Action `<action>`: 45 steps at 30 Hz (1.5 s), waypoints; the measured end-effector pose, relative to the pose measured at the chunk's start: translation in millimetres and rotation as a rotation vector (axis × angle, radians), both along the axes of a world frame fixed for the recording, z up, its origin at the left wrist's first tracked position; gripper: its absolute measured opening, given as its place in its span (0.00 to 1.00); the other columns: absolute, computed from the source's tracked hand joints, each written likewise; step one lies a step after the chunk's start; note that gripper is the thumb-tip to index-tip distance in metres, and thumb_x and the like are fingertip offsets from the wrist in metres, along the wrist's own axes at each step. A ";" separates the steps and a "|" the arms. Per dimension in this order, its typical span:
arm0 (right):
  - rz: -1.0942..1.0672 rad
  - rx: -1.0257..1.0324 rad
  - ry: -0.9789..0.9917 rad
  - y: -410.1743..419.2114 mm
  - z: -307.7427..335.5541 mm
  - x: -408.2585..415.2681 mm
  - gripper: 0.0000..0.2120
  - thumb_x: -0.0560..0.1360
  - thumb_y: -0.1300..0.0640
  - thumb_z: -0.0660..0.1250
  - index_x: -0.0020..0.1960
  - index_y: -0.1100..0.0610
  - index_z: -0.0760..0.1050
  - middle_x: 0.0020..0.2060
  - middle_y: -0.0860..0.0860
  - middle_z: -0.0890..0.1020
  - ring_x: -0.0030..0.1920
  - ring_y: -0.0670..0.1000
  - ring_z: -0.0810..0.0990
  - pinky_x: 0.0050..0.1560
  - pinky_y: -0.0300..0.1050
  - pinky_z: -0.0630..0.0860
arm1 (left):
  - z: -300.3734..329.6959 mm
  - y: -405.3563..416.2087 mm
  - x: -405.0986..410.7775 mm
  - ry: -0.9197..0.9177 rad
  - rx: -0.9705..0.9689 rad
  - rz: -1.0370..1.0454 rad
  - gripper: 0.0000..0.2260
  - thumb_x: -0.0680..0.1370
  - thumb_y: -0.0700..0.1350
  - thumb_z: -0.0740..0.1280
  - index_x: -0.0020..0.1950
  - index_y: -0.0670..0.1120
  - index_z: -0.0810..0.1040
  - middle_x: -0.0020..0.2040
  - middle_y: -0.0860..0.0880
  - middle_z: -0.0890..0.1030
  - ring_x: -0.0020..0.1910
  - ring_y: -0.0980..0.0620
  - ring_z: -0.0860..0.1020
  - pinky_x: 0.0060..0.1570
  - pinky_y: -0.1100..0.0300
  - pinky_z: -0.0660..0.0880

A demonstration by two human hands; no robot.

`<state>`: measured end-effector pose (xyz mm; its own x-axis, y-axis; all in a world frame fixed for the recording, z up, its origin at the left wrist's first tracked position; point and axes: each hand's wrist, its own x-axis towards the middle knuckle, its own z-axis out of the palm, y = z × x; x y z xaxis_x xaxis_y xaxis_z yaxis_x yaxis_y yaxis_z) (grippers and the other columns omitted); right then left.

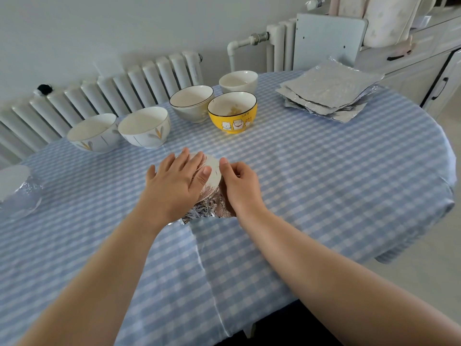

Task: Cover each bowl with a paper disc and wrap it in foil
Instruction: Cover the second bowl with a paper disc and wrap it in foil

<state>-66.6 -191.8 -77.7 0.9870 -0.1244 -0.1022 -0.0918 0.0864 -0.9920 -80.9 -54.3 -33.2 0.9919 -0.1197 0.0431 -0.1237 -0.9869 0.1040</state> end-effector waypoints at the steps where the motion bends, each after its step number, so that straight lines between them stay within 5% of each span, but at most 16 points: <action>1: 0.013 0.038 0.023 -0.5 1.3 -0.8 0.17 0.80 0.44 0.64 0.38 0.54 0.71 0.22 0.45 0.75 0.24 0.46 0.72 0.32 0.44 0.69 | -1.5 0.6 0.5 -0.015 -0.013 -0.001 0.41 0.70 0.71 0.30 0.80 0.59 0.53 0.81 0.52 0.51 0.80 0.48 0.48 0.76 0.42 0.47; 4: 0.034 0.119 0.077 -3.6 4.5 -1.1 0.16 0.80 0.46 0.64 0.38 0.55 0.71 0.23 0.49 0.75 0.21 0.48 0.69 0.24 0.40 0.62 | -4.6 2.3 2.2 -0.048 -0.032 -0.002 0.42 0.70 0.71 0.31 0.80 0.58 0.54 0.81 0.51 0.53 0.80 0.47 0.48 0.76 0.44 0.46; 15: 0.044 0.213 0.160 -6.3 7.6 2.1 0.08 0.81 0.53 0.65 0.45 0.56 0.74 0.26 0.50 0.73 0.20 0.48 0.69 0.21 0.36 0.63 | -5.3 1.2 3.3 -0.074 -0.071 0.011 0.40 0.71 0.71 0.34 0.79 0.58 0.59 0.80 0.51 0.56 0.79 0.47 0.52 0.75 0.46 0.51; 19: 0.023 0.165 0.141 -4.4 5.9 4.8 0.01 0.81 0.56 0.64 0.51 0.52 0.75 0.40 0.50 0.79 0.32 0.47 0.77 0.30 0.41 0.73 | -5.2 0.5 3.1 -0.065 -0.069 0.015 0.35 0.75 0.68 0.38 0.79 0.58 0.59 0.81 0.51 0.56 0.79 0.48 0.52 0.75 0.46 0.51; 26: 0.052 0.094 0.147 -1.4 1.9 5.5 0.08 0.83 0.61 0.60 0.55 0.55 0.77 0.34 0.47 0.78 0.26 0.42 0.75 0.27 0.37 0.71 | -4.1 0.1 3.6 -0.065 -0.072 0.024 0.34 0.75 0.67 0.38 0.78 0.58 0.59 0.80 0.52 0.57 0.79 0.48 0.53 0.75 0.46 0.51; 33: 0.123 -0.155 0.128 -5.4 1.6 9.8 0.14 0.78 0.68 0.57 0.53 0.56 0.77 0.37 0.47 0.79 0.31 0.46 0.75 0.24 0.32 0.68 | -4.7 0.5 4.8 -0.066 -0.065 0.024 0.32 0.78 0.68 0.39 0.78 0.58 0.60 0.80 0.52 0.57 0.79 0.48 0.53 0.74 0.45 0.52; 38: 0.339 -0.678 0.062 -14.1 5.4 15.2 0.16 0.71 0.70 0.60 0.47 0.51 0.75 0.36 0.46 0.77 0.41 0.52 0.78 0.33 0.41 0.72 | -3.3 -2.0 3.4 -0.036 -0.057 0.034 0.31 0.79 0.66 0.39 0.79 0.58 0.59 0.80 0.52 0.56 0.79 0.48 0.52 0.75 0.46 0.51; 41: 0.223 -0.849 0.013 -28.1 8.4 17.2 0.13 0.77 0.64 0.60 0.55 0.51 0.78 0.49 0.49 0.81 0.49 0.54 0.80 0.45 0.46 0.76 | -1.4 -4.1 3.1 -0.025 -0.068 0.044 0.26 0.82 0.62 0.43 0.79 0.59 0.58 0.81 0.53 0.55 0.79 0.49 0.51 0.75 0.47 0.50; 43: 0.104 -0.643 -0.061 -33.2 13.0 14.9 0.10 0.83 0.51 0.56 0.57 0.53 0.74 0.52 0.48 0.80 0.51 0.54 0.81 0.51 0.53 0.78 | -0.7 -3.7 2.9 -0.021 -0.062 0.046 0.25 0.82 0.61 0.44 0.79 0.59 0.58 0.81 0.53 0.55 0.80 0.49 0.51 0.75 0.47 0.50; 45: 0.186 -0.407 -0.046 -28.6 21.9 8.6 0.18 0.81 0.39 0.55 0.56 0.53 0.70 0.46 0.46 0.78 0.46 0.51 0.83 0.50 0.55 0.80 | -1.0 -2.7 2.7 -0.029 -0.059 0.045 0.24 0.83 0.61 0.44 0.79 0.59 0.58 0.81 0.53 0.55 0.80 0.49 0.51 0.75 0.46 0.51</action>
<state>-58.0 -220.4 -55.8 0.9987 0.0341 -0.0371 -0.0240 -0.3254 -0.9453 -78.2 -57.0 -34.1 0.9944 -0.0713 0.0777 -0.0830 -0.9837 0.1596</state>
